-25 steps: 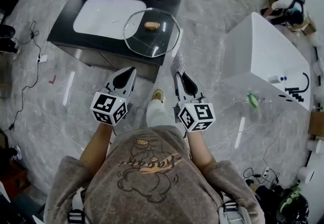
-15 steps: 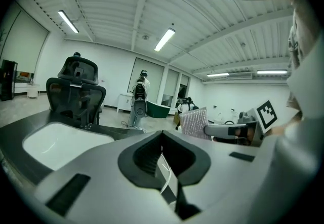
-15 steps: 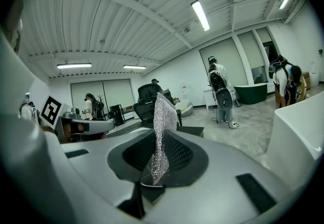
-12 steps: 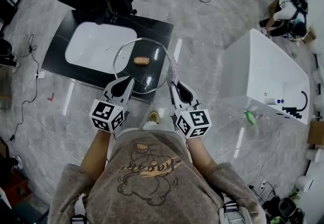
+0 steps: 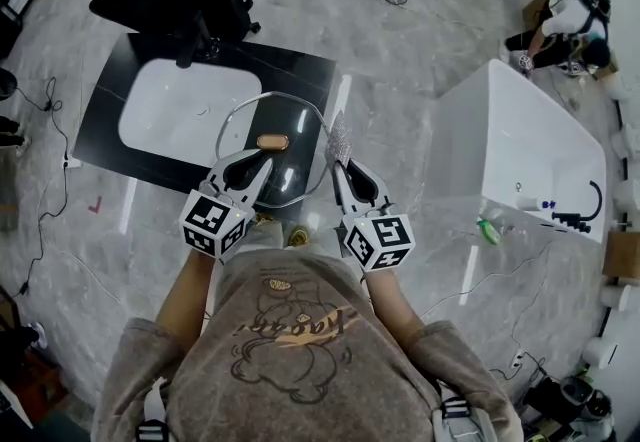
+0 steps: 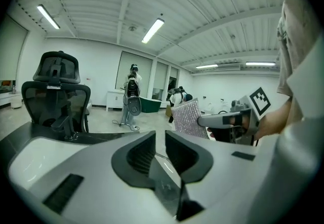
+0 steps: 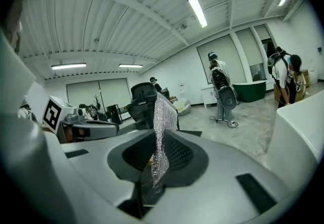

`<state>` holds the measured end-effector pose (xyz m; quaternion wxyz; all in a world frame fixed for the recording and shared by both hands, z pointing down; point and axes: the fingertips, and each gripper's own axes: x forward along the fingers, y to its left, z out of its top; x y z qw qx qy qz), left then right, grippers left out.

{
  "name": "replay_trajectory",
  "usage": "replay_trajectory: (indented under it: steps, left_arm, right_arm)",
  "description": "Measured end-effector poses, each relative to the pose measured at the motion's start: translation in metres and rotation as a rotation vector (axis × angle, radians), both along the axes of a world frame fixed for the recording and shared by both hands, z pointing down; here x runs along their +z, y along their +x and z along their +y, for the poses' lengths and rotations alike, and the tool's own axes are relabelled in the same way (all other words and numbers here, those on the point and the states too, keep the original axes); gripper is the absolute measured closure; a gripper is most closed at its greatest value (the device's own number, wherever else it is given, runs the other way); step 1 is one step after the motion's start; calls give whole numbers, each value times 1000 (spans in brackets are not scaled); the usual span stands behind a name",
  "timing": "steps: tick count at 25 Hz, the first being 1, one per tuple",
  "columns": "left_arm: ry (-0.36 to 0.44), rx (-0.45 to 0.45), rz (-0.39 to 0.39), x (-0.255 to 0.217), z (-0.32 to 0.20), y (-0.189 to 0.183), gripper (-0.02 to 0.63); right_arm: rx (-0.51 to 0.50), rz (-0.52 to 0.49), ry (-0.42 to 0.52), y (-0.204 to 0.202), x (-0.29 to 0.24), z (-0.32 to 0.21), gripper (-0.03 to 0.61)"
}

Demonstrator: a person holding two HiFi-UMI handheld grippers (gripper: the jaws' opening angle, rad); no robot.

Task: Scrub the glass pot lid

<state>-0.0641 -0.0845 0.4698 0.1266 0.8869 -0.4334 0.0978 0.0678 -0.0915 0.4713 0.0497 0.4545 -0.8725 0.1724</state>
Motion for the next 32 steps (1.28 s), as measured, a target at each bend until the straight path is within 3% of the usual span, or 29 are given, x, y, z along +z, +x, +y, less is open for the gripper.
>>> replay_trajectory:
  steps: [1,2,3,4,10,14,18,25,32]
  left_arm:
    - [-7,24,-7,1,-5,3,527]
    - [-14,50,-16,3,-10,5,411]
    - [-16,76,-32,5,-15,7,342]
    - [-14,99,-57,7,-20,8,309]
    - [-43,245,-224,37,-47,8,303]
    - [-132,328,-316,86,-57,4,302]
    - [-154,429,-408,125,-59,10,302]
    - [-154,550,-485,174,-62,19,310]
    - [-168,618,-475,185,-65,23,354]
  right_arm:
    - [13,0,-3,0,0,-3,509]
    - [27,-1,-6,1,0,-7,509]
    - [38,-4,-8,1,0,-10,509]
    - [46,-7,-9,0,0,-14,509]
    - [82,-14,-9,-5,3,-36,509]
    - [106,-14,-17,-5,7,-45,509]
    - [132,-9,-35,0,12,-48,509]
    - [169,9,-62,9,22,-49,509]
    - [194,17,-84,17,28,-49,509]
